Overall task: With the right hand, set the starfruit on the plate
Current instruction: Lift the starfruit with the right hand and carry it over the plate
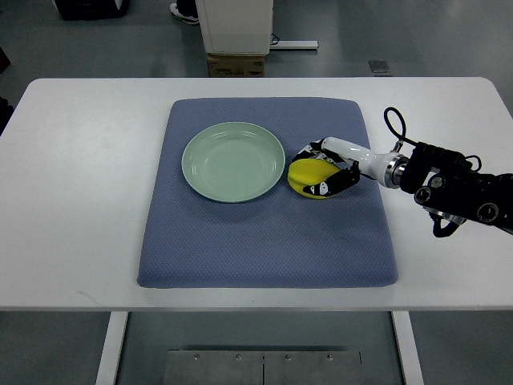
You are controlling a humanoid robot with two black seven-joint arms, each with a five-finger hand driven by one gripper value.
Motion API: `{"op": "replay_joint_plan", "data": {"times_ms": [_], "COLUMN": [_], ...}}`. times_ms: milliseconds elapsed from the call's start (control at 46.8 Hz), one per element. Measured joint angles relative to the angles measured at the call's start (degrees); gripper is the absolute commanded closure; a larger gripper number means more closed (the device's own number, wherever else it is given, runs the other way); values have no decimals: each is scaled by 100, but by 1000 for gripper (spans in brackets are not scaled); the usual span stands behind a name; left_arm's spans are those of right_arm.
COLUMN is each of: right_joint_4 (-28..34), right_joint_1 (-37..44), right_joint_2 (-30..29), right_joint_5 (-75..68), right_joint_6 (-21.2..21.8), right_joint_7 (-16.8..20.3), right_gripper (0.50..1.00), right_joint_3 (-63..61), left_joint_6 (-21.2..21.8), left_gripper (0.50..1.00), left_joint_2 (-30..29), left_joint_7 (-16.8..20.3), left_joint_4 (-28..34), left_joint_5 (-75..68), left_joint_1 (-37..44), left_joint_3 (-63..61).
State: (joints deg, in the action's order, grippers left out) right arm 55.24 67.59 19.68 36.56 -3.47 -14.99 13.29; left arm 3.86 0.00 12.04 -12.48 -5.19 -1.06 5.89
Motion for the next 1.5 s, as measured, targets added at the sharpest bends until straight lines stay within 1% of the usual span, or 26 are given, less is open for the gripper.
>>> {"op": "replay_joint_plan", "data": {"times_ms": [64,86,577,770,1048,1304,1497], "right_joint_4": [-13,-17,-33,-187,-586,-932,-994], "right_joint_1": [0,1,307,516,790,827,822], "right_joint_2": [0,0,27,-18,-665,-1165,-1442], "right_joint_5": [-3,-4,-98,-315,-674,-783,-782], "right_joint_6": [2,2,10,13,14,14,7], "right_joint_7": [-4,-6,-10,2,34,39,39], "right_gripper": [998,1000,1000,1000,1000,1000,1000], "right_joint_3": [0,-1,-172,-289,-295,-307,-310], "left_joint_6": [0,0,-1,1,1,0,-1], "left_gripper": [500,500,500,500,500,500,500], "left_joint_2": [0,0,0,0,0,0,0], "left_joint_7": [0,0,0,0,0,0,0], "left_joint_4": [0,0,0,0,0,0,0], "left_joint_5": [0,0,0,0,1,0,0], "left_joint_1": [0,0,0,1,-1,1,0], "left_joint_3": [0,0,0,0,0,0,0]}}
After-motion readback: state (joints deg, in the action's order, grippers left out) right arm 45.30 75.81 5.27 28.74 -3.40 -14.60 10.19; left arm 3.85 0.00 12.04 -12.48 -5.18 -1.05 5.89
